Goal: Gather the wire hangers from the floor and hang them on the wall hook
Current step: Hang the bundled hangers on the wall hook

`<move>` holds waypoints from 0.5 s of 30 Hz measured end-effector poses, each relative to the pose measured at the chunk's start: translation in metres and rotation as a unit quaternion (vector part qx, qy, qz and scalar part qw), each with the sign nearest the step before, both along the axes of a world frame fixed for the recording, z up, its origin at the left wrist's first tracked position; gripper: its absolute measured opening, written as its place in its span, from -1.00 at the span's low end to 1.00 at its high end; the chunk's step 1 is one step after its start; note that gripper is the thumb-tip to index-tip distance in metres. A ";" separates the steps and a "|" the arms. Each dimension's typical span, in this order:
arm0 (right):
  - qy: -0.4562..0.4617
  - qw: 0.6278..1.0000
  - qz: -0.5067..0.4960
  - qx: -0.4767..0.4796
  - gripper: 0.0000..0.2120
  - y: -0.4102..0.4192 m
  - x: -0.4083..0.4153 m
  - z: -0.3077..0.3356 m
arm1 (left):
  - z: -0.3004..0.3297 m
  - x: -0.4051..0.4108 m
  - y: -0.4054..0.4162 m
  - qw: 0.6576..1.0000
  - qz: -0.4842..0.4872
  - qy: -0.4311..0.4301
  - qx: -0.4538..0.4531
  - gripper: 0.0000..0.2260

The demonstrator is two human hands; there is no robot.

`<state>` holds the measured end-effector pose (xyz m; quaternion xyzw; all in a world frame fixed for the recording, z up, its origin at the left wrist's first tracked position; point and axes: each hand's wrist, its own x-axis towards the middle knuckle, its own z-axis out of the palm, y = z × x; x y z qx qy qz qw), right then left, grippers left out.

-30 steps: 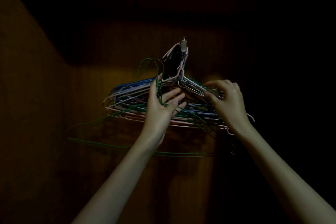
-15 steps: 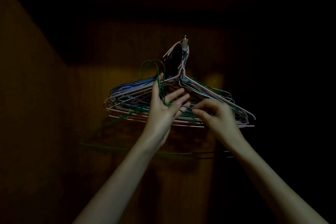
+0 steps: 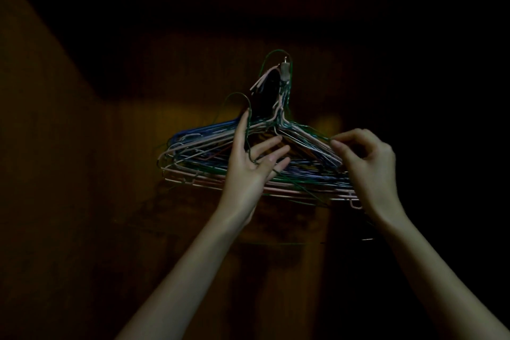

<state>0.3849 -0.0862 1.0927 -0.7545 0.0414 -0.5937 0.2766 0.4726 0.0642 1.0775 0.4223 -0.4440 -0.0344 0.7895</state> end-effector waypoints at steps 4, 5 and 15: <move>-0.005 1.000 -0.013 0.021 -0.93 -0.014 0.001 0.007 | 0.004 0.002 -0.003 1.000 -0.001 -0.012 0.003 -0.33; -0.005 1.000 -0.015 0.023 -0.92 -0.016 0.001 0.008 | 0.006 0.002 -0.004 1.000 0.001 -0.013 0.004 -0.33; 0.058 0.997 -0.052 0.000 -0.81 -0.026 0.029 0.018 | 0.008 0.005 -0.010 1.000 0.022 -0.021 0.010 -0.35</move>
